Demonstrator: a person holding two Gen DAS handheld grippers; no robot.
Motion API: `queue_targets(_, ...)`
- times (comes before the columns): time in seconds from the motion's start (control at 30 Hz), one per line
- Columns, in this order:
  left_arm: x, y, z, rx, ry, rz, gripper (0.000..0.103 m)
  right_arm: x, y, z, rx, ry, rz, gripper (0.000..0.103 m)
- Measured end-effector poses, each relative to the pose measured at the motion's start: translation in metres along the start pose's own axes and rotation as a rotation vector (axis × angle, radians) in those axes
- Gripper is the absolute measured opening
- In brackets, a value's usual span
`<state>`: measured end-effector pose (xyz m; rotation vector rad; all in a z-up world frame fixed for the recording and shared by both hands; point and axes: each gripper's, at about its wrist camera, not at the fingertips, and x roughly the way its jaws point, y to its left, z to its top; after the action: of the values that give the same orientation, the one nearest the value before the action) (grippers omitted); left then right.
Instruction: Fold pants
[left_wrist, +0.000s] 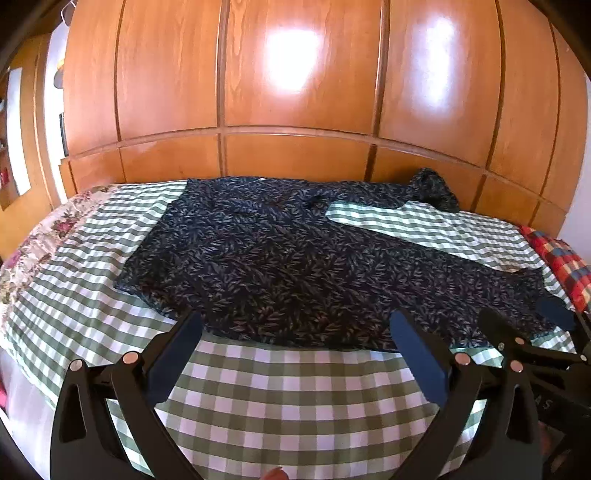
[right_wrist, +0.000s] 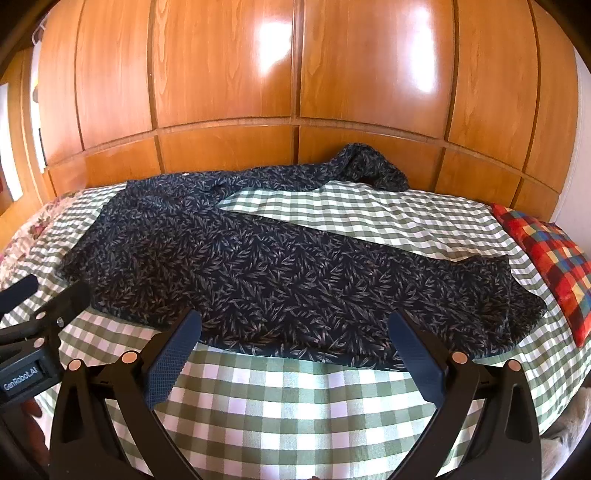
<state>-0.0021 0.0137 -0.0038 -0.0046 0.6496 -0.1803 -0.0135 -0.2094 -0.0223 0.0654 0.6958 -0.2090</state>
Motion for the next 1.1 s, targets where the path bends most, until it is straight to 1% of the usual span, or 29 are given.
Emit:
queue_targets(0.13, -0.003, 0.0, 0.0, 0.004, -0.014, -0.015, 0.101, -0.003, 0.003, 0.0, -0.012, -0.01, -0.002, 0.1)
queue_targets(1.1, -0.01, 0.011, -0.004, 0.0, -0.003, 0.004, 0.101, -0.004, 0.003, -0.003, -0.011, -0.007, -0.009, 0.1)
